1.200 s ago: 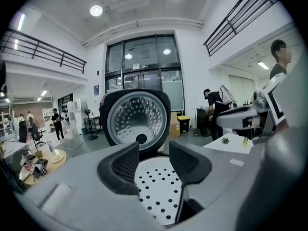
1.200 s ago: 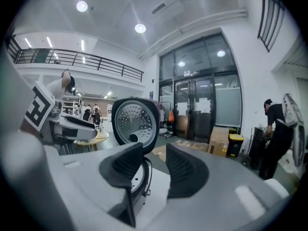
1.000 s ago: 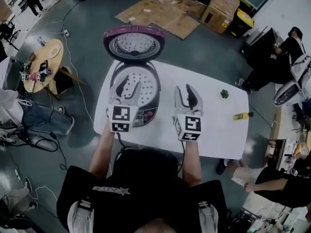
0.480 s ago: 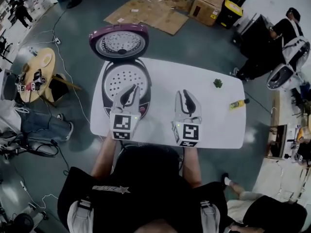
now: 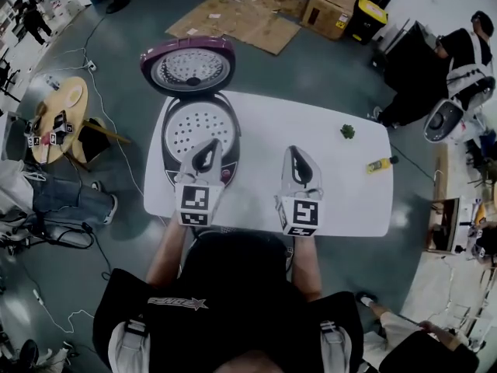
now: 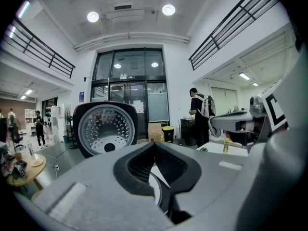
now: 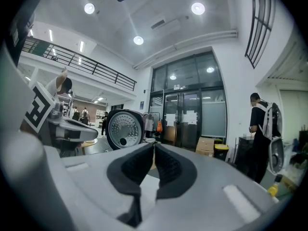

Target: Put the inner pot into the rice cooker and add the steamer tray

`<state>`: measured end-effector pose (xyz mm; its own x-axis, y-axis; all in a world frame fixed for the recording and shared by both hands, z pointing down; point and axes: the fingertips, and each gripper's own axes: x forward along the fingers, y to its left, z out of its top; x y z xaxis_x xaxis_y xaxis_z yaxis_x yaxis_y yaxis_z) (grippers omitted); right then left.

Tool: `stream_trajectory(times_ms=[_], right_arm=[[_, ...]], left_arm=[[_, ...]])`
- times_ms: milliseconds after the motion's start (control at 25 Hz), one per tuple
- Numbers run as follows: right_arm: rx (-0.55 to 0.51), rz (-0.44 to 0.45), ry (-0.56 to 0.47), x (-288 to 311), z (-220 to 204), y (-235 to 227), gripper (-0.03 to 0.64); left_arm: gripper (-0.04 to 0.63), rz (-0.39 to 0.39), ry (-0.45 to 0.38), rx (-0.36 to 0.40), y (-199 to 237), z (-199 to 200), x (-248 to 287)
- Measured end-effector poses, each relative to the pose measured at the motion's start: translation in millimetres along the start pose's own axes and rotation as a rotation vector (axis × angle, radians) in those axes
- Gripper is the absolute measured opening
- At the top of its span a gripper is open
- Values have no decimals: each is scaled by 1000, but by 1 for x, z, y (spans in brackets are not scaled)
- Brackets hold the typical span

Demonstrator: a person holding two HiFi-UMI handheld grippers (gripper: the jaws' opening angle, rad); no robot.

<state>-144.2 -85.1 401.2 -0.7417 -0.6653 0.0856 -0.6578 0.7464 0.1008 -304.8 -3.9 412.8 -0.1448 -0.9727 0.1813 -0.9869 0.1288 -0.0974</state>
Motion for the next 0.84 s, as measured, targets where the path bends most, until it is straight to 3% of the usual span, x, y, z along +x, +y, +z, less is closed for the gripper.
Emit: stream_trajectory(times_ms=[840], right_arm=[[19, 4, -1, -1, -2, 0, 15]], left_arm=[[9, -6, -4, 6, -3, 2, -2]])
